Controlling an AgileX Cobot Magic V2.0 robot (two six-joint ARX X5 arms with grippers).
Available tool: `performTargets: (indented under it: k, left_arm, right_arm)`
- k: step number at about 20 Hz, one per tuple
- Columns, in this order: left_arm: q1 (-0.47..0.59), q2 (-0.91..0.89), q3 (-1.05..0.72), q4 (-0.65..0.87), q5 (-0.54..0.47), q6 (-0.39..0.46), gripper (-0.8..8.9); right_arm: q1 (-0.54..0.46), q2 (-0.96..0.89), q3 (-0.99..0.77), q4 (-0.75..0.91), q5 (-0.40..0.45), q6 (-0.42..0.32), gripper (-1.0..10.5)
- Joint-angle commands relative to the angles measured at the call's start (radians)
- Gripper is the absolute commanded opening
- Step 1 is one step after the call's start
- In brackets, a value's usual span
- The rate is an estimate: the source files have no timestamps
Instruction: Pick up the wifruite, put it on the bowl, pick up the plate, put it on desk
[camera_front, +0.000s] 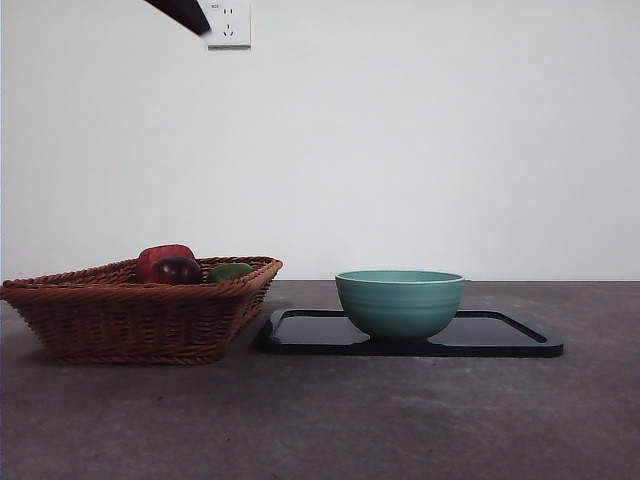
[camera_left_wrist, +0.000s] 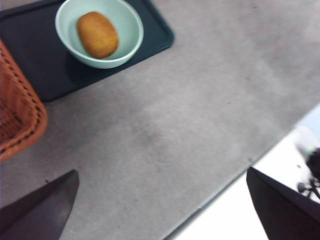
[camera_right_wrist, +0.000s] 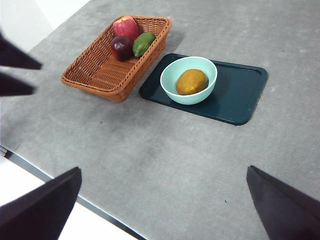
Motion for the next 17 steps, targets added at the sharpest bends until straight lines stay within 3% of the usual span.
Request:
performTargets:
  k: [1, 10, 17]
  left_arm:
    - [0.021, 0.097, 0.097, -0.039, -0.002, 0.01, 6.21]
    - [0.179, 0.505, 0.461, -0.237, 0.047, 0.135, 6.21]
    - [0.248, 0.859, 0.85, -0.327, 0.05, 0.212, 6.21]
  right_arm:
    - [0.006, 0.002, 0.009, 0.011, 0.0, 0.011, 5.5]
    - [0.006, 0.002, 0.009, 0.011, 0.001, 0.011, 5.5]
    - [0.006, 0.002, 0.009, 0.011, 0.0, 0.011, 5.5]
